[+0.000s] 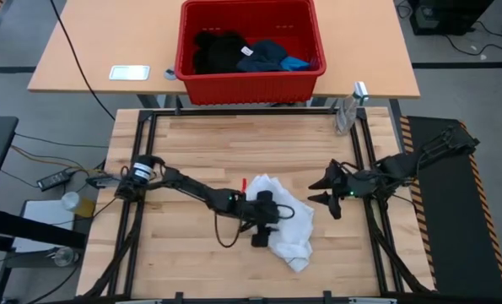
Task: Fold Laundry from Bin
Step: Fold the white polo shirt
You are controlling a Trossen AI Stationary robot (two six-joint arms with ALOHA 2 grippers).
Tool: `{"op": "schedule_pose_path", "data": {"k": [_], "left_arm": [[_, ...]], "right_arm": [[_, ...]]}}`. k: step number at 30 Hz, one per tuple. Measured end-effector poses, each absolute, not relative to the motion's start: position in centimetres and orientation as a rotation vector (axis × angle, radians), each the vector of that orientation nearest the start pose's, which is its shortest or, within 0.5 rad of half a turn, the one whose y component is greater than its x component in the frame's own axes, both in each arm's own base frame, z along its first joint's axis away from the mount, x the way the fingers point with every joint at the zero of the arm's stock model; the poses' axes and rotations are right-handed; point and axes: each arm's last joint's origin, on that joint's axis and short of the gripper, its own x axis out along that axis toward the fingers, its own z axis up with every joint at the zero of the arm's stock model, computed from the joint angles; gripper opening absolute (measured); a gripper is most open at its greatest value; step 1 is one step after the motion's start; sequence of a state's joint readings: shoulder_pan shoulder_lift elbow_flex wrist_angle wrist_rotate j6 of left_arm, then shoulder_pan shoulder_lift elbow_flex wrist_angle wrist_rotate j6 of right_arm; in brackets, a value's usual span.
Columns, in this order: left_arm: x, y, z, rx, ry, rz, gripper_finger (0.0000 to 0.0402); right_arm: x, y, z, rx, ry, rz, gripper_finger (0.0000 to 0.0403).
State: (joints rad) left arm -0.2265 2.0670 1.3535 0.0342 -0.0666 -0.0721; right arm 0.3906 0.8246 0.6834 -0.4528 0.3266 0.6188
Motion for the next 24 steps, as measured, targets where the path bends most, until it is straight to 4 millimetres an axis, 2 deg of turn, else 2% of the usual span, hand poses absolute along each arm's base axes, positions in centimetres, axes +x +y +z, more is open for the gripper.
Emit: {"op": "schedule_pose_path", "data": {"k": [3,5,7,9,11,15,18,22,24], "left_arm": [[44.0,-8.6,16.0,0.103,0.652,-0.127,0.0201],[43.7,-7.6,15.5,0.121,0.716,-0.111,0.0201],[43.8,-6.8,16.0,0.108,0.739,-0.088,0.0201],[43.6,-6.2,17.8,0.089,0.751,-0.071,0.0201],[44.2,-6.0,20.3,0.077,0.689,-0.087,0.0201],[44.6,-6.2,23.7,0.105,0.705,-0.111,0.0201],[44.7,-4.9,25.6,0.069,0.755,0.015,0.0201],[44.5,-2.2,26.0,-0.033,0.799,0.124,0.0201],[44.1,-2.3,26.9,-0.040,0.787,0.123,0.0199]], "right_arm": [[16.1,5.3,28.4,0.381,0.514,-0.138,0.0191],[16.0,5.1,29.0,0.379,0.500,-0.160,0.0189],[15.9,4.9,29.7,0.369,0.484,-0.170,0.0189],[15.7,4.8,30.3,0.339,0.495,-0.181,0.0189],[15.6,4.7,31.0,0.313,0.497,-0.184,0.0189],[15.4,4.5,31.3,0.294,0.529,-0.172,0.0189],[15.0,4.3,29.6,0.273,0.704,-0.203,0.0187],[14.7,4.4,25.1,0.213,0.936,-0.220,0.0185],[15.0,4.4,23.1,0.233,0.964,-0.176,0.0185]]}}
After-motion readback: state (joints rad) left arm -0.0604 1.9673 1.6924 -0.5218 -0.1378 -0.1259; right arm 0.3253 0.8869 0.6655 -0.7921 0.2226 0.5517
